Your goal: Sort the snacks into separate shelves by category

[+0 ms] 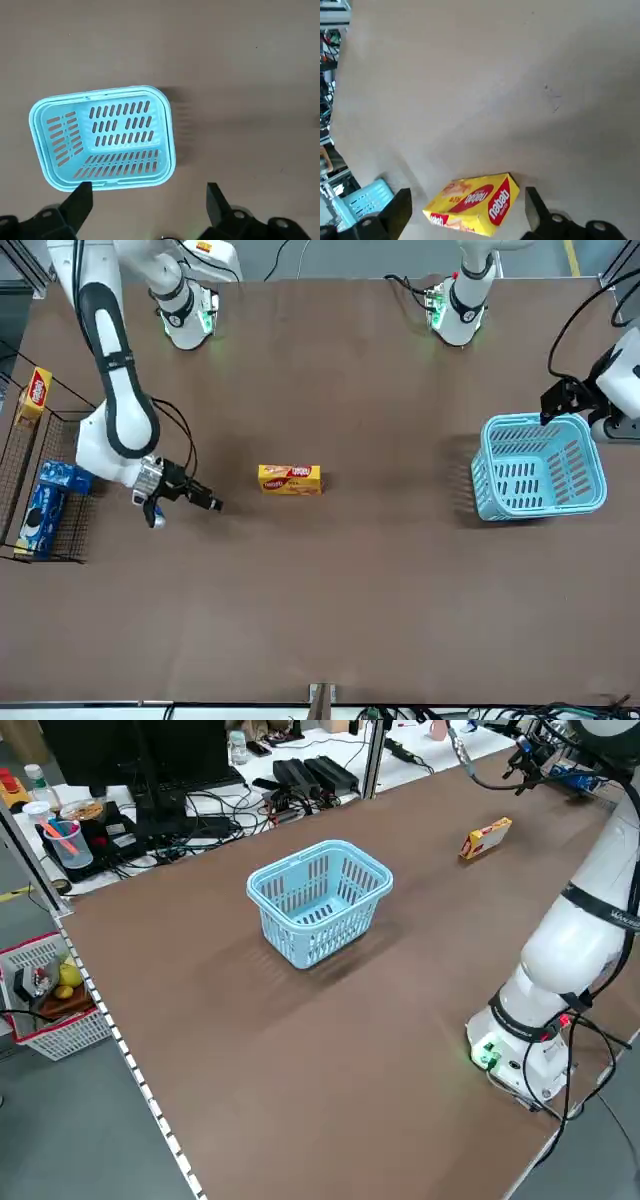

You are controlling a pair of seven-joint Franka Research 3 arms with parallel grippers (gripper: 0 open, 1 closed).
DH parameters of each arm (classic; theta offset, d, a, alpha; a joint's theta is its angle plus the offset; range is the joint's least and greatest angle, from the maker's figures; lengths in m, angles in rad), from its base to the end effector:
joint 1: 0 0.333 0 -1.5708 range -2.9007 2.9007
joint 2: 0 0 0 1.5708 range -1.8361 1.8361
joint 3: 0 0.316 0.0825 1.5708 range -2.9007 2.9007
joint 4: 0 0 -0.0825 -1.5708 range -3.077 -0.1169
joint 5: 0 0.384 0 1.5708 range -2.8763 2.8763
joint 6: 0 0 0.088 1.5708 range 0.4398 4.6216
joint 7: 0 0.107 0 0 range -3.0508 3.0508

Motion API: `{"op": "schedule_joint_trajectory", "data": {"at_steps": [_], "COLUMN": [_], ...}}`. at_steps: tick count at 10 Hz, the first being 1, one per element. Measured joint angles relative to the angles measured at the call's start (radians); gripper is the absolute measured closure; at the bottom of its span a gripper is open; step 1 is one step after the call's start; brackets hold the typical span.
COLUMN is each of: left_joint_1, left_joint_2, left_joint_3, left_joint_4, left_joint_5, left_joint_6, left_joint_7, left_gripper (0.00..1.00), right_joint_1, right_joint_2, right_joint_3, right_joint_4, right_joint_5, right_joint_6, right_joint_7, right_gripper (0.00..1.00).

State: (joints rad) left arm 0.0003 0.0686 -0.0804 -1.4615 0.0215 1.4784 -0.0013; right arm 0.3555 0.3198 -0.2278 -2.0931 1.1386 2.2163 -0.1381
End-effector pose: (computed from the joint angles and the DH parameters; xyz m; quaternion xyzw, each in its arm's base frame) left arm 0.5651 -0.0411 0.6294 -0.9989 0.0386 0.0254 0.0090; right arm 0.5659 0.1044 0.2685 -0.8945 0.2449 0.0666 0.3680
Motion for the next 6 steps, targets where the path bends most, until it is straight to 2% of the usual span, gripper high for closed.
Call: {"op": "schedule_joint_trajectory", "data": {"at_steps": [3, 6], "left_joint_1": [0.000, 0.001], "left_joint_2": [0.000, 0.012], "left_joint_3": [0.000, 0.003], "left_joint_4": [0.024, 0.024], "left_joint_5": [-0.026, -0.026], "left_joint_6": [0.000, 0.000], "left_joint_7": [0.000, 0.000], "left_gripper": [0.00, 0.00], "right_joint_1": [-0.009, -0.036], "right_joint_2": [0.000, -0.001], "right_joint_3": [-0.003, -0.003], "right_joint_4": [0.010, 0.020], "right_joint_5": [0.055, 0.135], "right_joint_6": [-0.030, -0.089], "right_joint_7": [0.005, 0.136], "right_gripper": [0.00, 0.00]}}
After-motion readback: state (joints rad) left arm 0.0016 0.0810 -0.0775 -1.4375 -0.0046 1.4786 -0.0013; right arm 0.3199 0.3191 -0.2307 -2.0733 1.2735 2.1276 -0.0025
